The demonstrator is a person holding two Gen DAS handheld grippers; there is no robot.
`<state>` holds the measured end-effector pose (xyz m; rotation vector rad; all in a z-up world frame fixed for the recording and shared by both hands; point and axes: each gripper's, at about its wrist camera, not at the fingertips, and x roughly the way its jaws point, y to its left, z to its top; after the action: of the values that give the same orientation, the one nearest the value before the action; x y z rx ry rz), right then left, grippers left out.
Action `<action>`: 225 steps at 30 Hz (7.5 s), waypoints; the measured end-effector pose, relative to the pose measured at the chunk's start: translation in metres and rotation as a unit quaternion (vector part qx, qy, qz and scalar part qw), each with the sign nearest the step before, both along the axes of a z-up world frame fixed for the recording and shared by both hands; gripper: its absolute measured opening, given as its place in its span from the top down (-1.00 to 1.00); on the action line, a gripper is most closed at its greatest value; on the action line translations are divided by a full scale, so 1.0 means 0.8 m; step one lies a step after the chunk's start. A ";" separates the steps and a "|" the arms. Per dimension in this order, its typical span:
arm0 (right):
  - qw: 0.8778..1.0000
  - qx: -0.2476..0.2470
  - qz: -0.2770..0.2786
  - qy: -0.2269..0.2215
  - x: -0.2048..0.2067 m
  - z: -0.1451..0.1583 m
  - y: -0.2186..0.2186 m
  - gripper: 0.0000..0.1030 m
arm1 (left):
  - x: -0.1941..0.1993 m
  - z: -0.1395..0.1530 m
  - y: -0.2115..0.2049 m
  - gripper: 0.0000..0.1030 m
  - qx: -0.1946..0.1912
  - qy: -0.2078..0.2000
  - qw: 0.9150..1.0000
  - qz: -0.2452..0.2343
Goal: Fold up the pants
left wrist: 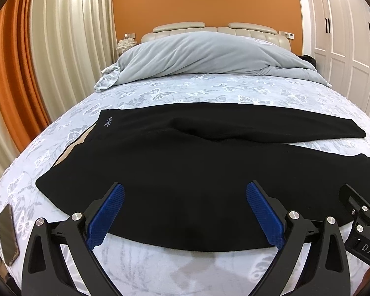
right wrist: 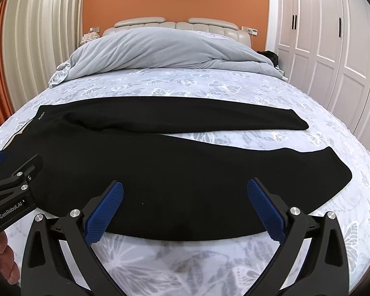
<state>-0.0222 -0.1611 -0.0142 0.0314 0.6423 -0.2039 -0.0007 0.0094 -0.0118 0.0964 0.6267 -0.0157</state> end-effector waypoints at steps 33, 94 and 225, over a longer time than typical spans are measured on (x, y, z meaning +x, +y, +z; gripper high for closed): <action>1.000 0.002 0.000 0.002 -0.001 -0.003 0.000 -0.91 | 0.002 -0.004 -0.001 -0.89 0.001 0.006 1.000 0.002; 0.999 0.018 0.003 0.047 0.014 -0.017 0.003 -0.91 | 0.025 -0.035 0.002 -0.89 -0.006 0.129 0.992 -0.003; 0.959 0.244 -0.143 0.011 -0.101 -0.027 -0.356 -0.71 | 0.105 -0.030 0.396 0.89 -0.300 0.212 0.912 0.184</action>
<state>-0.1028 -0.4462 -0.0357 0.6007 0.6966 -0.3208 0.0829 0.3263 -0.0357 -0.6404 1.0425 0.1380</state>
